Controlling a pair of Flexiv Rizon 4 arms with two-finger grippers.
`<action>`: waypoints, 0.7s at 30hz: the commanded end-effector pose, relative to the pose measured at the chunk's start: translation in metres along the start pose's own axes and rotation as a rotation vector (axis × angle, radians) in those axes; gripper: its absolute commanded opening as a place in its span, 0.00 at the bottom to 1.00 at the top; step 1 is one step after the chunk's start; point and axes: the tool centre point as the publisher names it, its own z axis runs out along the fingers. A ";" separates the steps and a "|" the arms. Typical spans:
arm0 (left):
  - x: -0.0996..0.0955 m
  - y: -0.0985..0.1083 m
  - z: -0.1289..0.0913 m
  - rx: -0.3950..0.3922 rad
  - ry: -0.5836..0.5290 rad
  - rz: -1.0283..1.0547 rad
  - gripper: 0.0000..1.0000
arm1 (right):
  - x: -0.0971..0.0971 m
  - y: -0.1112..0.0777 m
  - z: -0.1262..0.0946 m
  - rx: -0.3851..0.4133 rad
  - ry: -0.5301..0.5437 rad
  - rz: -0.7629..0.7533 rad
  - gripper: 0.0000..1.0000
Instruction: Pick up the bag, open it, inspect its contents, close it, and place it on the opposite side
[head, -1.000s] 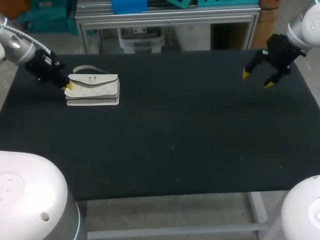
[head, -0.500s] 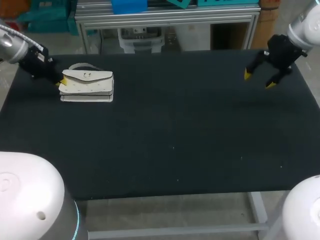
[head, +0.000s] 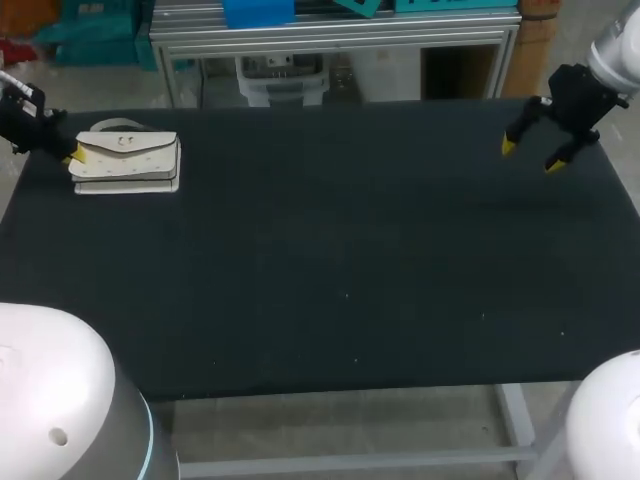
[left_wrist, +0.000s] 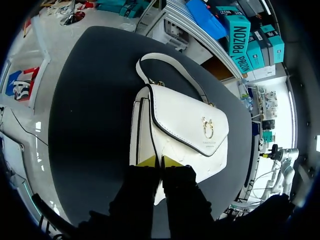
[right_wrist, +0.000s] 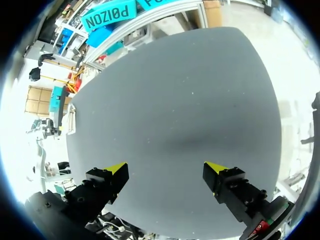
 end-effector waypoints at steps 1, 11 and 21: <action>-0.018 -0.022 0.006 -0.094 0.046 -0.004 0.00 | 0.002 0.003 -0.002 0.001 -0.012 0.001 1.00; -0.027 -0.034 -0.003 -0.102 0.010 0.024 0.00 | 0.005 0.006 -0.006 0.003 -0.038 -0.009 1.00; -0.019 -0.016 -0.019 -0.059 -0.062 0.053 1.00 | 0.008 0.008 -0.006 0.010 -0.039 -0.017 1.00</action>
